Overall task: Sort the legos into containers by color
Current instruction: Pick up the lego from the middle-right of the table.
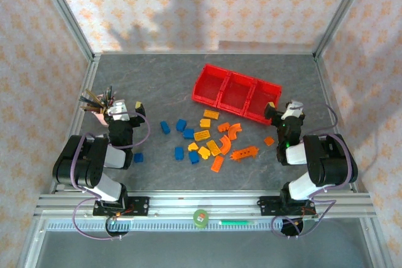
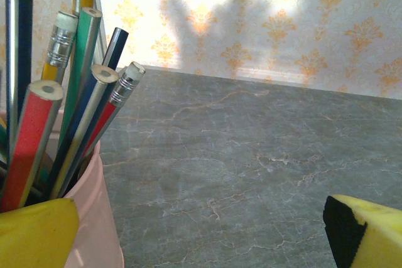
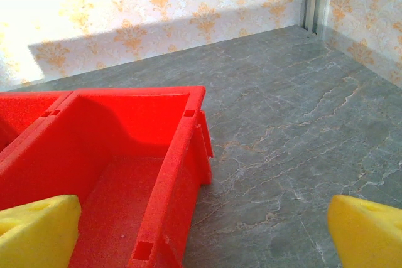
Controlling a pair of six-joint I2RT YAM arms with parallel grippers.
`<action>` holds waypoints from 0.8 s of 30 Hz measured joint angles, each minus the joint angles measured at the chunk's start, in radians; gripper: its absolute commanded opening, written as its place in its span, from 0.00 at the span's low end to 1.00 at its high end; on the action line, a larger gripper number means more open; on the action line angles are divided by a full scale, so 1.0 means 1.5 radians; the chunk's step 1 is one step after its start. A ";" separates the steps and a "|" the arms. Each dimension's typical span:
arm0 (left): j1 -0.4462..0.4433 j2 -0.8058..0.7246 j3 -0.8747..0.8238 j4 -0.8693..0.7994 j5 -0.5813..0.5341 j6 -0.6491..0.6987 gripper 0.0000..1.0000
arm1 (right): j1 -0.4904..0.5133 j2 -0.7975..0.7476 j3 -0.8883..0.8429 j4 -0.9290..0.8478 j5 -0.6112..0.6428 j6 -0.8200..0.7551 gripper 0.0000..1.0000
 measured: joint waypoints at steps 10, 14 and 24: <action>0.000 0.000 0.000 0.000 0.000 0.000 0.99 | 0.000 0.000 0.000 0.000 0.000 0.000 1.00; 0.000 0.000 0.000 0.000 0.000 0.000 0.99 | 0.000 0.000 0.000 0.000 0.000 0.000 1.00; 0.000 -0.007 -0.007 0.001 0.001 0.000 0.99 | 0.000 -0.003 0.000 -0.001 -0.010 -0.003 1.00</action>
